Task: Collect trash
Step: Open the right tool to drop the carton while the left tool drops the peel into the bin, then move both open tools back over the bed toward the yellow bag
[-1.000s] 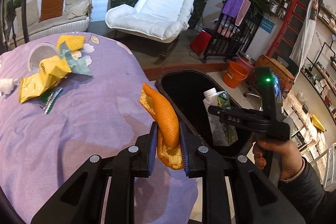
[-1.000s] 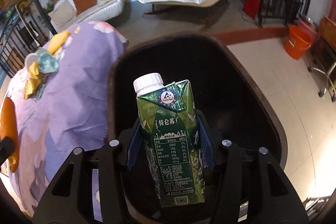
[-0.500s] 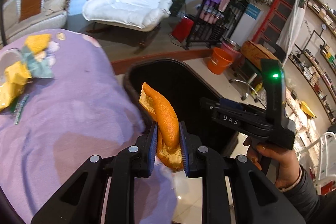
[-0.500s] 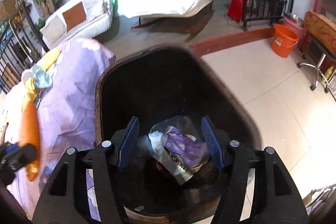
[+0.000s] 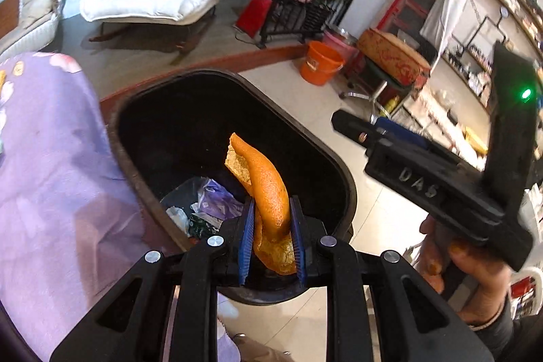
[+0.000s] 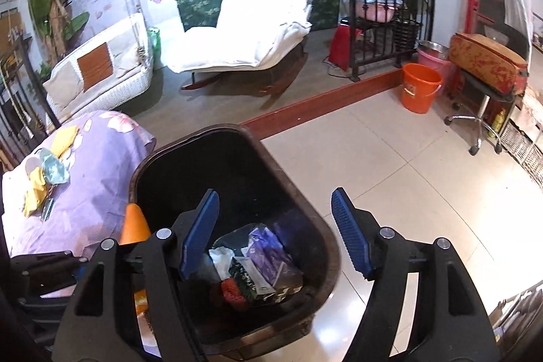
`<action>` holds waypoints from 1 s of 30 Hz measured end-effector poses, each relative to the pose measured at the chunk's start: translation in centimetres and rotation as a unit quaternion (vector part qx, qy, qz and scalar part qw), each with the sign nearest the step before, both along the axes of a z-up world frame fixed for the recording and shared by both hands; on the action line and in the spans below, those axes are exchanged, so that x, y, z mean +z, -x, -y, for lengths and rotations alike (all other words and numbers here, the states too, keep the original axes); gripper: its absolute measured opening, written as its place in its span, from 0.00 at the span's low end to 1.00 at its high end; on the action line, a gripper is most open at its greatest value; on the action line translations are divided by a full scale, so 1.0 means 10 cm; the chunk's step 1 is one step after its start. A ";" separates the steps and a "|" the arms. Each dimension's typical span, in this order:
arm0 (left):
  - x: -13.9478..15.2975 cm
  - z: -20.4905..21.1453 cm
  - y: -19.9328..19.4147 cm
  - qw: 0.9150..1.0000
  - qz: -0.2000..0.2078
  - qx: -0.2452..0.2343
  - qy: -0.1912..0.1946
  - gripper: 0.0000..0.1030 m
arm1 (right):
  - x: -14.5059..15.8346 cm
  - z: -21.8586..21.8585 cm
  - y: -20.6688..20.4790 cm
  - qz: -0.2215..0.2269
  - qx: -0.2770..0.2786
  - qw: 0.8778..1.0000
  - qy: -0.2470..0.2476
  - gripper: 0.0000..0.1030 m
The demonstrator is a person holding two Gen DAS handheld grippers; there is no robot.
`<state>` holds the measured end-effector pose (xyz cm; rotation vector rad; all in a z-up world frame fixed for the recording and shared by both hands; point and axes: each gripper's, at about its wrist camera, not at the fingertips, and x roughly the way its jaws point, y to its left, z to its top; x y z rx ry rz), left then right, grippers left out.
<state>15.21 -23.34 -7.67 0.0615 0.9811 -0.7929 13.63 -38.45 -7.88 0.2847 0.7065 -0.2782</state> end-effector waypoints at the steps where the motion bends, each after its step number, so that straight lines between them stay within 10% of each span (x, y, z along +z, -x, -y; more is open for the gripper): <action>1: -0.03 0.04 0.01 1.000 0.001 -0.004 -0.007 0.20 | -0.01 0.03 0.01 0.000 -0.003 1.000 -0.001 0.68; 5: -0.09 0.14 0.00 1.000 0.007 -0.010 -0.028 0.25 | -0.01 0.12 0.03 0.000 -0.017 1.000 -0.002 0.72; 12: -0.07 0.18 0.00 0.999 0.032 -0.016 -0.027 0.60 | -0.01 0.21 0.04 0.000 -0.031 1.000 -0.002 0.73; 30: 0.10 -0.35 0.28 0.997 0.064 0.047 -0.005 0.68 | 0.02 -0.10 -0.05 0.001 0.007 1.000 -0.004 0.74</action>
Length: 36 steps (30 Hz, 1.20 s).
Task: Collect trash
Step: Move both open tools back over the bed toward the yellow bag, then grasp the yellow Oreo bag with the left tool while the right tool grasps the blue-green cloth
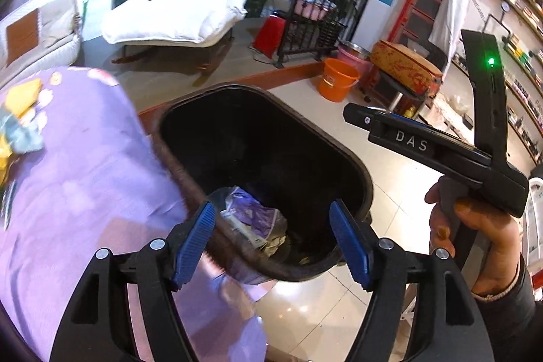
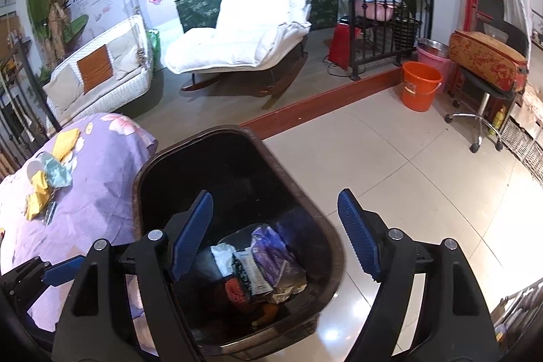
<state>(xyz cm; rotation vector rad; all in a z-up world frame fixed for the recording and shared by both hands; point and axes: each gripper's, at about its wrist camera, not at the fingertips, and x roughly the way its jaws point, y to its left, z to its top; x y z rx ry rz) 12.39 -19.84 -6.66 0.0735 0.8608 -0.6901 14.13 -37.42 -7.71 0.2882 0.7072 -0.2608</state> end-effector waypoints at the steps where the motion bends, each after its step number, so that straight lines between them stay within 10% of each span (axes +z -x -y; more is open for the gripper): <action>1: 0.00 -0.05 0.01 1.000 0.000 0.006 0.000 0.68 | 0.00 -0.04 -0.01 0.000 0.005 1.000 0.000 0.74; 16: 0.14 -1.02 0.04 0.993 0.013 0.114 -0.002 0.68 | 0.07 -0.92 -0.23 0.005 0.124 0.992 -0.001 0.74; 36: 0.12 -2.69 -0.33 0.958 0.003 0.288 -0.003 0.68 | 0.19 -2.39 -0.60 0.012 0.308 0.951 -0.009 0.74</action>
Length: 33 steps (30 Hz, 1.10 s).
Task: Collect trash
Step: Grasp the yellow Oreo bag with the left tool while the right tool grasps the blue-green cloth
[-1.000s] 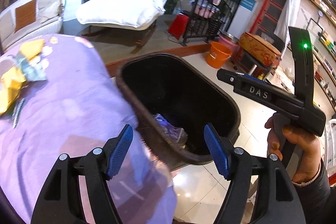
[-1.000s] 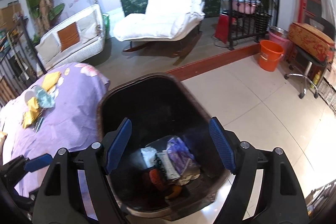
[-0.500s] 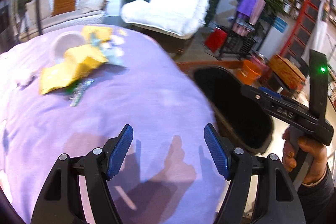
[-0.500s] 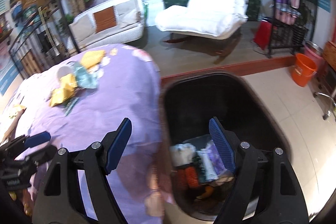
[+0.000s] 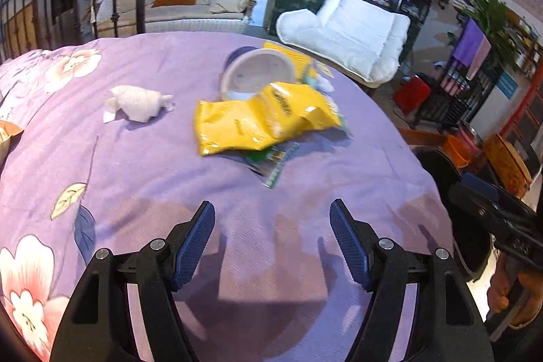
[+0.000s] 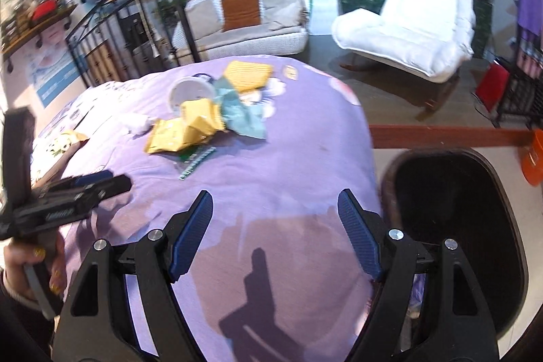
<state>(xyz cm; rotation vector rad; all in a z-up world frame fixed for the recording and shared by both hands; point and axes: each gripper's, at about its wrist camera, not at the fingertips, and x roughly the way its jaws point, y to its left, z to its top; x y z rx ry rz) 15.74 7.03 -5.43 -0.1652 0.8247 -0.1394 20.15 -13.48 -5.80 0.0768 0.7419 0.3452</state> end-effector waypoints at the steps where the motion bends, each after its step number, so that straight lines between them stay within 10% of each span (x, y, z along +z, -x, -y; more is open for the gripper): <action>1: -0.01 -0.06 -0.06 1.000 -0.003 0.005 0.002 0.68 | 0.01 -0.06 -0.02 0.003 0.007 1.000 0.003 0.74; 18: -0.32 -0.43 -1.08 0.997 -0.066 -0.012 0.033 0.65 | -0.08 -0.38 -0.33 -0.005 0.039 0.999 0.031 0.74; 25: -0.33 -0.32 -1.05 0.997 -0.064 -0.039 0.033 0.19 | -0.09 -0.42 -0.43 -0.004 0.038 0.999 0.034 0.74; 33: -0.15 -0.35 -0.72 0.998 -0.025 -0.036 0.050 0.06 | -0.04 -0.53 -0.56 0.013 0.051 0.998 0.043 0.74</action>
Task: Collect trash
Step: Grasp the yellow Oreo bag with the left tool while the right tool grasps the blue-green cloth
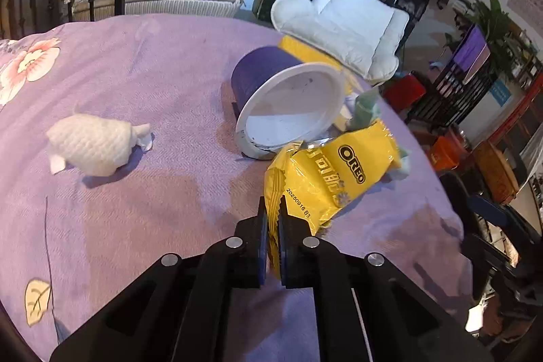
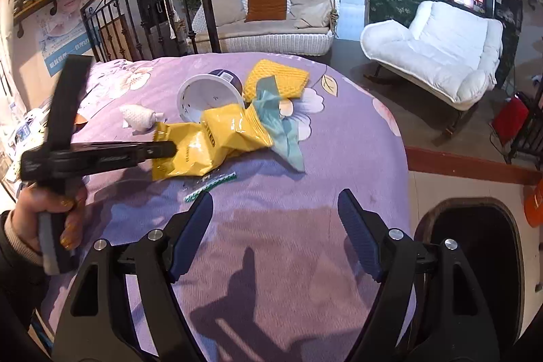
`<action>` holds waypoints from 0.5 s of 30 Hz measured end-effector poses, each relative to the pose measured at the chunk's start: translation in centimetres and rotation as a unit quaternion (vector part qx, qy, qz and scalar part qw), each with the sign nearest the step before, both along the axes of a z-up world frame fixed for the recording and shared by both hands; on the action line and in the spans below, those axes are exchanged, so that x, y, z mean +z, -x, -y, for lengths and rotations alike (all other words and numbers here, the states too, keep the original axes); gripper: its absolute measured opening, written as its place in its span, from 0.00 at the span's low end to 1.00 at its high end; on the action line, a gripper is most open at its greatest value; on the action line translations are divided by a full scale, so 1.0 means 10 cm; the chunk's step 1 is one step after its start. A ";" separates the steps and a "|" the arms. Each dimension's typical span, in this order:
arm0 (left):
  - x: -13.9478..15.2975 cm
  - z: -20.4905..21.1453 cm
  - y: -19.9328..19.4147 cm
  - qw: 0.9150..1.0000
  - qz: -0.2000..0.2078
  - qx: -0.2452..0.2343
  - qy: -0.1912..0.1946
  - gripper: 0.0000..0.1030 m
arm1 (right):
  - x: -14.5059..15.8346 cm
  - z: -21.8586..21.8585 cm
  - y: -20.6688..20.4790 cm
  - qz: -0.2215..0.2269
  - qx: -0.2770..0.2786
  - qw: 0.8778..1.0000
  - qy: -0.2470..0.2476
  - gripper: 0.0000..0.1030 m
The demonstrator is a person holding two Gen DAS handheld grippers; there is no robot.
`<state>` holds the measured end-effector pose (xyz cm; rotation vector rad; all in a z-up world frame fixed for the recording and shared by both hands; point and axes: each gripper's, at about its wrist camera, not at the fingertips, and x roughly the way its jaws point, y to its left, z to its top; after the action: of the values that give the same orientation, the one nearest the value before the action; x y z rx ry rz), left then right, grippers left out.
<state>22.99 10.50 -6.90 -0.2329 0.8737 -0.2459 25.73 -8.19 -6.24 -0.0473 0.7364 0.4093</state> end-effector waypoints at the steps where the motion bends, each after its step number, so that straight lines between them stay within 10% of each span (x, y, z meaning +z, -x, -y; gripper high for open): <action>1: 0.05 -0.01 0.04 1.000 0.007 0.002 0.003 0.05 | 0.00 -0.03 -0.05 0.001 0.003 1.000 0.004 0.74; 15: 0.50 -0.14 0.66 0.993 0.089 0.068 0.028 0.05 | -0.40 -0.62 -0.90 -0.071 0.059 0.991 0.096 0.59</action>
<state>16.41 11.93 -1.92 -0.3171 0.6714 -0.1620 34.68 -2.00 -10.24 -0.2457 0.9160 0.4561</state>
